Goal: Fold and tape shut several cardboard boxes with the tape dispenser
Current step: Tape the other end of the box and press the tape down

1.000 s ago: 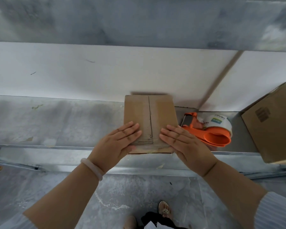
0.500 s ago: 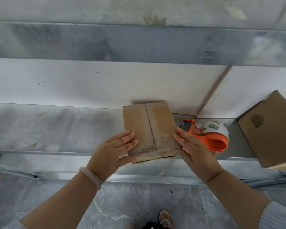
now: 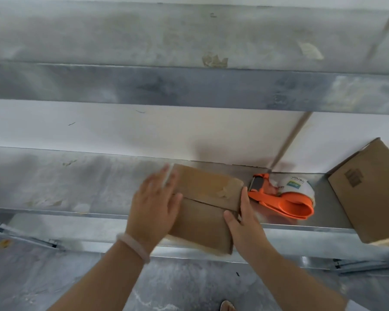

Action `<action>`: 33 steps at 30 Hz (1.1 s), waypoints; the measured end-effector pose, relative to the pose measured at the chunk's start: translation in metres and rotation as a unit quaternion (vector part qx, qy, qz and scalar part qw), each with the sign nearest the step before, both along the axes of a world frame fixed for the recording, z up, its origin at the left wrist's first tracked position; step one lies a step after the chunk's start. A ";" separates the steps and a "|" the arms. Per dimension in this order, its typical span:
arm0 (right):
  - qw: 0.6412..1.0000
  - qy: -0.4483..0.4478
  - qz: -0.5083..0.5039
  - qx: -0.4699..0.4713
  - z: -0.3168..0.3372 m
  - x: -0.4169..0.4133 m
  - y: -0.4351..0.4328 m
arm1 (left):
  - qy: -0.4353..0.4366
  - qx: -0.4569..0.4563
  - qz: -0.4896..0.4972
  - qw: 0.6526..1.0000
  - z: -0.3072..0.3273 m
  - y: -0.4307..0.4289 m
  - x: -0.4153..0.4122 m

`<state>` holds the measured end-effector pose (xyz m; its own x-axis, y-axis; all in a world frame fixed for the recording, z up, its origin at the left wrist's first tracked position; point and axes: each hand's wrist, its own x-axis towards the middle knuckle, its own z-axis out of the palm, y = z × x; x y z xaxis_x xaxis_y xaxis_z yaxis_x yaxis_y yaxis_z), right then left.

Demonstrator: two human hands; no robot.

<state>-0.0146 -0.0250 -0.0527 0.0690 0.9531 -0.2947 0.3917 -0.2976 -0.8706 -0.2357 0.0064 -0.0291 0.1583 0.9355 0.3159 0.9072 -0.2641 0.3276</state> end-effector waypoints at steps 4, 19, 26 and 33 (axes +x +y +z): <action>1.000 -0.010 0.004 -0.008 0.010 0.004 0.009 | -0.229 -0.312 0.071 0.919 0.000 0.009 -0.009; 0.997 -0.060 0.037 0.034 0.017 0.002 0.035 | -0.306 -0.217 0.140 0.916 -0.001 0.012 0.014; 0.913 -0.330 0.214 0.107 0.015 0.002 0.036 | -0.161 -0.263 0.026 0.951 -0.015 0.000 0.016; 0.958 -0.163 0.226 0.064 0.012 0.017 0.047 | -0.237 -0.263 0.037 0.934 -0.014 0.008 0.017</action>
<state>0.0024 0.0224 -0.0402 -0.2913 0.9341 -0.2065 0.7126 0.0679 -0.6982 -0.2192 0.0149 -0.0434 0.0470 0.9838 -0.1729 0.6361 0.1039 0.7645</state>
